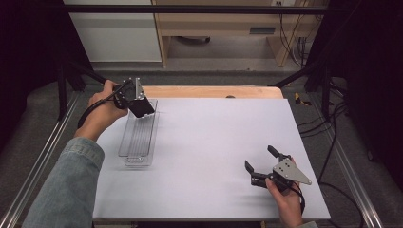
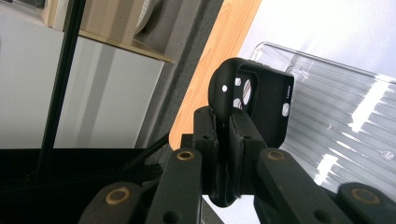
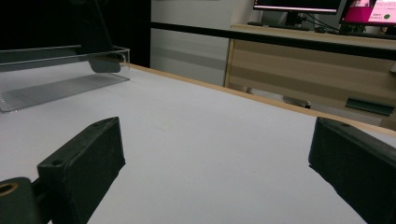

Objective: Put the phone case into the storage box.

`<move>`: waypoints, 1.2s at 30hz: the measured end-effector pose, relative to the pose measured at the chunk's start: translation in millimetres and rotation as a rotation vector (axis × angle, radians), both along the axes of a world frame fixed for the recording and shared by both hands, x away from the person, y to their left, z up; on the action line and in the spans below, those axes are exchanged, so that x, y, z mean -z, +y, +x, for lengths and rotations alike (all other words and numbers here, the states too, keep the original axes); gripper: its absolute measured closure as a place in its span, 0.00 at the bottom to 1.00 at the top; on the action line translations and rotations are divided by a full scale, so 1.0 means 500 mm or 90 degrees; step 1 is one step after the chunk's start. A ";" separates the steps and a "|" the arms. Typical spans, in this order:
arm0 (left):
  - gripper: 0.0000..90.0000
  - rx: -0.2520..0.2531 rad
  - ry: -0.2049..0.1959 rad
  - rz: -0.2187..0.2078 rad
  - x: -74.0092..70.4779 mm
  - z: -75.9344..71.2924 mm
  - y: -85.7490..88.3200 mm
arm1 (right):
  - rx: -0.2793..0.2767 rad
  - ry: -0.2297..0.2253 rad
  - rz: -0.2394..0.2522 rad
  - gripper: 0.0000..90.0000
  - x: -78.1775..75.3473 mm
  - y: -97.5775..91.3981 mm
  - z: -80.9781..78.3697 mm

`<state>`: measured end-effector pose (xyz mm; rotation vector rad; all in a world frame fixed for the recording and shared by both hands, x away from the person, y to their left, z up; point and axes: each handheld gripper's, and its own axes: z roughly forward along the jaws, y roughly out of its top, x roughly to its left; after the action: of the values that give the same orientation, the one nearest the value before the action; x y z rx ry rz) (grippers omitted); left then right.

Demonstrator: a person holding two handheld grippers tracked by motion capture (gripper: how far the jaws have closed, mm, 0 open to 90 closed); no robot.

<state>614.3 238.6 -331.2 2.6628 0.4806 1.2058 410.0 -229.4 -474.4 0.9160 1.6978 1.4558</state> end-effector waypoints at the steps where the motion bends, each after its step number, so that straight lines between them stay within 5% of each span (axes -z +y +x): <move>1: 0.92 0.001 0.001 0.000 0.000 0.000 -0.001 | 0.001 0.000 0.000 0.04 0.000 0.000 0.000; 36: 0.92 0.022 0.015 0.002 0.004 0.022 -0.008 | 0.001 0.005 -0.001 0.04 0.002 -0.001 0.002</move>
<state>625.3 234.7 -333.3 2.6785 0.4360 1.1685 410.8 -230.1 -475.6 0.9227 1.7030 1.4515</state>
